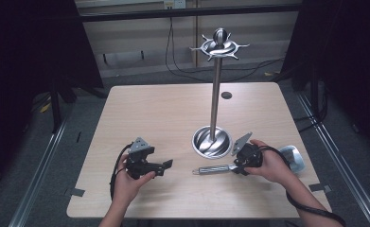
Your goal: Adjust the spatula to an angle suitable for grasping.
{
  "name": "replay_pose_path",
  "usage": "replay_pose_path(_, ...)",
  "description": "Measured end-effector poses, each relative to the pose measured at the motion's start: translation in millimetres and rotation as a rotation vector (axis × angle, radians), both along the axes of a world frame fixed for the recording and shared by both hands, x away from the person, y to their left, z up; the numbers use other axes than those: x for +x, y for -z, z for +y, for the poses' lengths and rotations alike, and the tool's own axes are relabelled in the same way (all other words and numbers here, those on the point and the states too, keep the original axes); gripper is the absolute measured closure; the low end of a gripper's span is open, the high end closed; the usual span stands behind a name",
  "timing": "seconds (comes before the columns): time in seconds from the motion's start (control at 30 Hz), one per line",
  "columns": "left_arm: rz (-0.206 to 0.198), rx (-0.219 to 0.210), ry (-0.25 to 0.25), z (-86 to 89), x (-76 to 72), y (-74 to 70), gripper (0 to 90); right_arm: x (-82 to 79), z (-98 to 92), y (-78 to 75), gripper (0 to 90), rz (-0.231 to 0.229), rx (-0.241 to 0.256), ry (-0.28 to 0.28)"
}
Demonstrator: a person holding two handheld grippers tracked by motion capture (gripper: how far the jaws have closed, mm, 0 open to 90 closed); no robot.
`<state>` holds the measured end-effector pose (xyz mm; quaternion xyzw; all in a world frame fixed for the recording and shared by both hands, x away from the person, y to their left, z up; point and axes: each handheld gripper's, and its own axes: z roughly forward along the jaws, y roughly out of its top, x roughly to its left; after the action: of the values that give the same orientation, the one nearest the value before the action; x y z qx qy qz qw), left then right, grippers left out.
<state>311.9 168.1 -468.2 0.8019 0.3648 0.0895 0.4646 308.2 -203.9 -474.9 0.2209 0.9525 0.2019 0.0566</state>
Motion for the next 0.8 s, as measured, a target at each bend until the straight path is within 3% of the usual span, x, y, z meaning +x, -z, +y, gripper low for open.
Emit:
replay_pose_path(0.17, 0.000, 0.009, -0.002, -0.3, 0.3, 1.2, 6.8, -1.8, 1.5, -1.1, 66.4, 0.008, -0.018, -0.035)
replay_pose_path(0.43, 0.005, 0.010, -0.003, -0.8, 0.6, 2.3, 6.8, -3.1, 10.7, -3.4, 75.7, 0.002, -0.063, -0.150)
replay_pose_path(0.5, 0.005, 0.003, -0.005, -0.8, 0.9, 2.7, 6.8, -3.3, 10.2, -2.7, 75.7, 0.009, -0.042, -0.138)
replay_pose_path(0.7, 0.010, 0.007, 0.002, -0.7, 2.3, 3.2, 6.8, -7.0, 9.5, -2.1, 75.9, -0.042, -0.026, -0.187)
replay_pose_path(0.8, 0.008, 0.011, 0.003, -1.4, 2.6, 3.0, 6.8, -8.5, 8.7, -7.9, 75.9, -0.052, 0.024, -0.192)
